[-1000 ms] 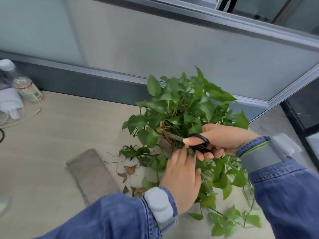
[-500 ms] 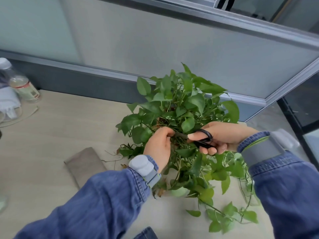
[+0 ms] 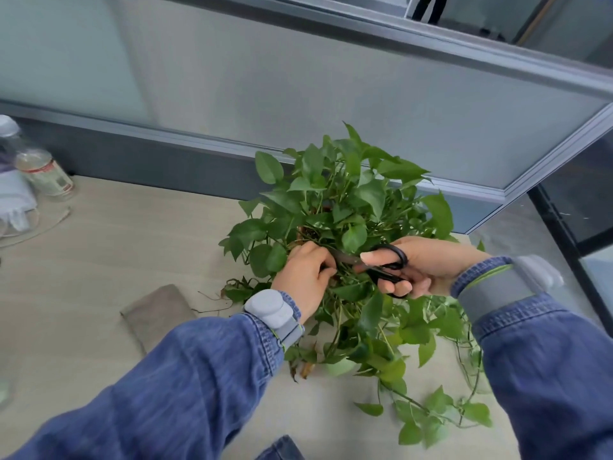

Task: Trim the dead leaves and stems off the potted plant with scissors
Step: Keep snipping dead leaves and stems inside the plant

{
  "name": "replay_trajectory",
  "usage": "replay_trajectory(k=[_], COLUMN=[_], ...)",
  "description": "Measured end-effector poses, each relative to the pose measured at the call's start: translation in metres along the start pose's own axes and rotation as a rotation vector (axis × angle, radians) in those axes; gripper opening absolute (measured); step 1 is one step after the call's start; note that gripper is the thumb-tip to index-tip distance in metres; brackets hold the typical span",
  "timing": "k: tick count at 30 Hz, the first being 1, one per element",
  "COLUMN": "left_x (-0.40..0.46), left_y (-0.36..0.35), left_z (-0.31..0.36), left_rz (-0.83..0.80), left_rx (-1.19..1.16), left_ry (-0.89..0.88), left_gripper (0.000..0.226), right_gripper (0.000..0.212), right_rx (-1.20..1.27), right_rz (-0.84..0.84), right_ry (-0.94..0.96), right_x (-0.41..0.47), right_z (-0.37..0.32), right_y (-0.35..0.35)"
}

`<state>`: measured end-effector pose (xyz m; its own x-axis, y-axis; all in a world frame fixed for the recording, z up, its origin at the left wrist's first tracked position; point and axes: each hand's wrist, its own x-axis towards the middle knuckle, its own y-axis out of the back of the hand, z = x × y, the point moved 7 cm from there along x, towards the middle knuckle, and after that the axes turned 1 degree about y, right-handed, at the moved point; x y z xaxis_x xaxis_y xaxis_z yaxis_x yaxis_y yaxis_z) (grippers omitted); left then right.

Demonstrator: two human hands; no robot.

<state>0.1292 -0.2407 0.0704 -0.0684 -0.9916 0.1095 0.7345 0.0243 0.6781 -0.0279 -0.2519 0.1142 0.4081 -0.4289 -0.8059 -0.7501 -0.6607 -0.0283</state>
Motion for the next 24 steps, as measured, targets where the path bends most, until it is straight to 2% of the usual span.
replay_trajectory(k=[2, 4, 7, 9, 11, 15, 24], left_x=[0.003, 0.005, 0.008, 0.009, 0.007, 0.006, 0.009], left_y=[0.001, 0.004, 0.009, 0.007, 0.002, -0.003, -0.003], left_z=[-0.005, -0.015, -0.024, -0.021, -0.014, -0.015, -0.018], left_rz=[0.019, 0.051, 0.069, 0.037, -0.012, -0.016, -0.038], left_rx=[-0.041, -0.098, -0.111, -0.102, -0.099, -0.085, -0.007], left_ry=[0.052, 0.141, 0.201, 0.141, 0.076, 0.059, 0.049], left_gripper=[0.005, 0.005, 0.006, 0.005, 0.009, 0.004, 0.001], right_gripper=[0.051, 0.03, 0.027, 0.052, 0.063, 0.068, 0.064], right_rx=[0.019, 0.015, 0.016, 0.036, 0.046, 0.062, 0.139], right_rz=[-0.014, -0.036, -0.051, -0.031, -0.028, -0.045, -0.142], right_ry=[0.002, 0.006, 0.006, 0.006, 0.016, 0.026, 0.035], right_x=[0.0, 0.0, -0.001, 0.0, 0.001, 0.001, -0.006], right_z=[0.0, 0.0, 0.002, 0.004, 0.005, 0.007, 0.015], right_y=[-0.002, -0.004, -0.005, -0.002, 0.0, 0.003, 0.004])
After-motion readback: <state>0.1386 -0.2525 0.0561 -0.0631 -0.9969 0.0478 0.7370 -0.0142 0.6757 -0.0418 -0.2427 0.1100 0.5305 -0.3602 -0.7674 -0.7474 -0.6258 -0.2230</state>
